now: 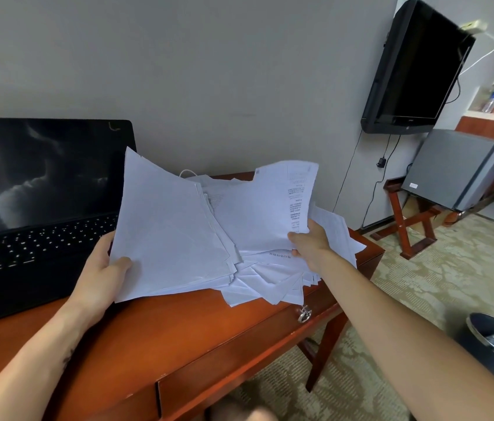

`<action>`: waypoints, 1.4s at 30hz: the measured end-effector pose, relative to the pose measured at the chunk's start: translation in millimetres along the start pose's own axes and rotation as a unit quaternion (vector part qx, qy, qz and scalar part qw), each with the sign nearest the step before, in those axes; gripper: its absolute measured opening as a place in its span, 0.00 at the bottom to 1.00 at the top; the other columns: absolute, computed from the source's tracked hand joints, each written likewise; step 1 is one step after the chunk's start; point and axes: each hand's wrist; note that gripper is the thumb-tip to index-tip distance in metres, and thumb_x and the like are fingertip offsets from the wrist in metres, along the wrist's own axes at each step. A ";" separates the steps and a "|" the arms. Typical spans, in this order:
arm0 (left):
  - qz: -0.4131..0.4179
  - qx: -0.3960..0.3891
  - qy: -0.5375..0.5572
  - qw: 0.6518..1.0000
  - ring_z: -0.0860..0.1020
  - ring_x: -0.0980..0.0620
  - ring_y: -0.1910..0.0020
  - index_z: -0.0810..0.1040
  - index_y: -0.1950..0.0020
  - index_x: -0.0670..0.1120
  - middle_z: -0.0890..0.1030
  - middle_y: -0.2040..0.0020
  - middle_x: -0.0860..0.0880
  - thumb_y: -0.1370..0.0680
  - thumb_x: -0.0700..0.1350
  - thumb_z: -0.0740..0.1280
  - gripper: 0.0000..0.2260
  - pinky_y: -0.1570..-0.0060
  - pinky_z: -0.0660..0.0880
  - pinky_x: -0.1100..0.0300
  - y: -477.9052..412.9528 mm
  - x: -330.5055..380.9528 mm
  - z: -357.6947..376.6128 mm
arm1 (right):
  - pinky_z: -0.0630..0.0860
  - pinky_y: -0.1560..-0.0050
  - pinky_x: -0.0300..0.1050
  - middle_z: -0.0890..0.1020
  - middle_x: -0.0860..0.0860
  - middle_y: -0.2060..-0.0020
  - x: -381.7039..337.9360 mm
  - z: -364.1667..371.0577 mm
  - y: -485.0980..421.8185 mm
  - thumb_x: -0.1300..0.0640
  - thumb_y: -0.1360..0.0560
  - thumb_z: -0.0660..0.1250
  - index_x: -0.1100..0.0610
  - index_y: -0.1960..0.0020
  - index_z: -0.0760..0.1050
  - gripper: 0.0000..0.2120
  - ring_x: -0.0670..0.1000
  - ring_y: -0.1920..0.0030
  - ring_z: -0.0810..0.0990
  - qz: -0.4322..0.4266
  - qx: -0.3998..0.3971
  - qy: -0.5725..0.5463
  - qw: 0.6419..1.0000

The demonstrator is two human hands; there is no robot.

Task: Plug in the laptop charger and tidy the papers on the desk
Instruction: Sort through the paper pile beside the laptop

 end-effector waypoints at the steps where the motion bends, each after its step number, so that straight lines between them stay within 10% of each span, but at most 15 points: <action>1: 0.000 0.002 0.000 1.000 0.81 0.48 0.38 0.69 0.25 0.57 0.81 0.35 0.53 0.18 0.35 0.61 0.25 0.35 0.76 0.45 0.1 -0.1 -0.2 | 0.75 0.70 0.38 0.81 0.49 0.44 0.8 -4.0 0.1 0.68 0.21 0.64 0.51 0.38 0.76 0.17 0.48 0.56 0.78 -0.011 0.009 -0.003 1.000; 8: 0.000 0.013 0.009 1.000 0.80 0.48 0.38 0.69 0.24 0.55 0.80 0.36 0.52 0.18 0.35 0.61 0.25 0.34 0.76 0.45 3.0 4.2 1.1 | 0.82 0.49 0.50 0.83 0.50 0.44 3.3 -39.4 -0.7 0.66 0.21 0.63 0.50 0.41 0.79 0.16 0.54 0.46 0.81 -0.056 0.098 -0.017 0.993; 18: -0.014 0.009 0.042 0.999 0.81 0.45 0.39 0.72 0.29 0.56 0.82 0.38 0.52 0.18 0.34 0.60 0.23 0.36 0.76 0.44 4.0 2.5 -2.8 | 0.74 0.60 0.37 0.82 0.44 0.50 0.4 -54.9 16.4 0.65 0.20 0.65 0.50 0.42 0.78 0.12 0.44 0.56 0.78 -0.056 0.115 -0.082 0.988; 25: -0.010 0.002 0.058 0.998 0.81 0.45 0.38 0.73 0.31 0.56 0.82 0.37 0.51 0.19 0.33 0.61 0.23 0.33 0.75 0.42 5.6 2.7 -6.2 | 0.79 0.40 0.51 0.84 0.48 0.45 -4.5 -33.2 26.6 0.64 0.20 0.67 0.49 0.41 0.79 0.13 0.52 0.43 0.82 -0.060 0.057 -0.129 0.988; 42: 0.008 -0.068 0.058 0.996 0.83 0.52 0.39 0.71 0.30 0.60 0.84 0.38 0.54 0.14 0.38 0.60 0.19 0.40 0.78 0.52 10.4 4.4 1.0 | 0.79 0.54 0.31 0.82 0.39 0.45 7.7 49.3 63.9 0.64 0.23 0.72 0.47 0.34 0.74 0.22 0.37 0.47 0.80 -0.149 -0.107 0.018 0.983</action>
Point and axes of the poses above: each hand's wrist, its own y-axis away from the middle knuckle, its own z-axis out of the palm, x = y × z
